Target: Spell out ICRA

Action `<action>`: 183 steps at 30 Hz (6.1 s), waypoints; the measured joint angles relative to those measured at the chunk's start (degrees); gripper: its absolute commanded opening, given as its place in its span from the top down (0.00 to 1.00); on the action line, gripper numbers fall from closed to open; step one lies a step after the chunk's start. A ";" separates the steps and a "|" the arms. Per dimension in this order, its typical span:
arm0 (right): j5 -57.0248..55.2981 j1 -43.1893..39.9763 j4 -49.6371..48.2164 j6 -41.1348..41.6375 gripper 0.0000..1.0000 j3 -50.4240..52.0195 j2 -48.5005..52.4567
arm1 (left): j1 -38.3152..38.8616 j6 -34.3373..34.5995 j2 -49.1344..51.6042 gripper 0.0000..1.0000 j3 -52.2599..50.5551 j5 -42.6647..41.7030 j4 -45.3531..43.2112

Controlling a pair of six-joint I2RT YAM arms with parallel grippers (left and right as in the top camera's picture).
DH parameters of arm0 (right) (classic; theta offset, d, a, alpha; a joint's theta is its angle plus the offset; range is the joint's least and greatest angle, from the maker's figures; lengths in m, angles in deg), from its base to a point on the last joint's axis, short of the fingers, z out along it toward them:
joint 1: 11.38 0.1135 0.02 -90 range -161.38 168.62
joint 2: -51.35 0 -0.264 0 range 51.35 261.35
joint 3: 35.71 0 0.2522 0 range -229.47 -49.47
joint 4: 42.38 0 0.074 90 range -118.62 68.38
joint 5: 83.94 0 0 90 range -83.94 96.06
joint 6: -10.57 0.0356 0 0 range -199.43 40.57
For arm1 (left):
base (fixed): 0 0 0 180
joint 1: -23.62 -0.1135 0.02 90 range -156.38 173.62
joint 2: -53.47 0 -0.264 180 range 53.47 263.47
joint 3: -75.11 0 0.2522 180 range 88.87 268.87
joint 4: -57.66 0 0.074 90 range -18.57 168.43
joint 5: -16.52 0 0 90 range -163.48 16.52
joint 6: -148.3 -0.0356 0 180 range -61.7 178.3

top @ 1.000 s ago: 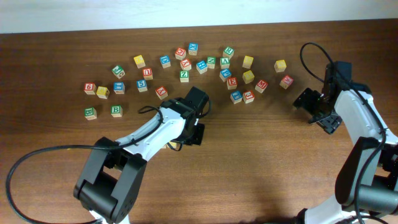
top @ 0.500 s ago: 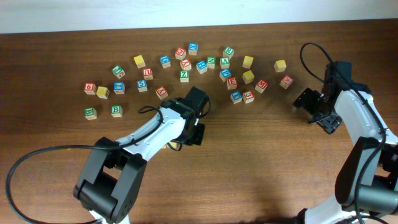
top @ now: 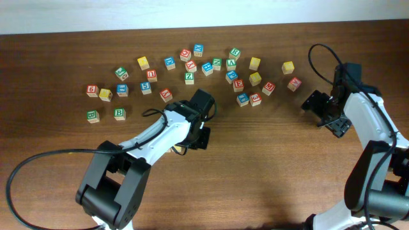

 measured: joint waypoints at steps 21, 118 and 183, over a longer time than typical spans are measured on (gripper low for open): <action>0.00 0.00 0.00 -0.02 0.02 0.00 0.00 | 0.00 6.12 0.00 1.00 0.00 6.45 1.55; 0.00 0.00 0.02 -0.09 0.02 0.00 0.00 | -34.97 5.16 0.55 0.01 20.52 0.24 13.40; 0.00 0.00 0.02 -0.02 0.02 0.00 0.00 | -18.14 4.98 0.55 0.91 20.46 0.57 11.37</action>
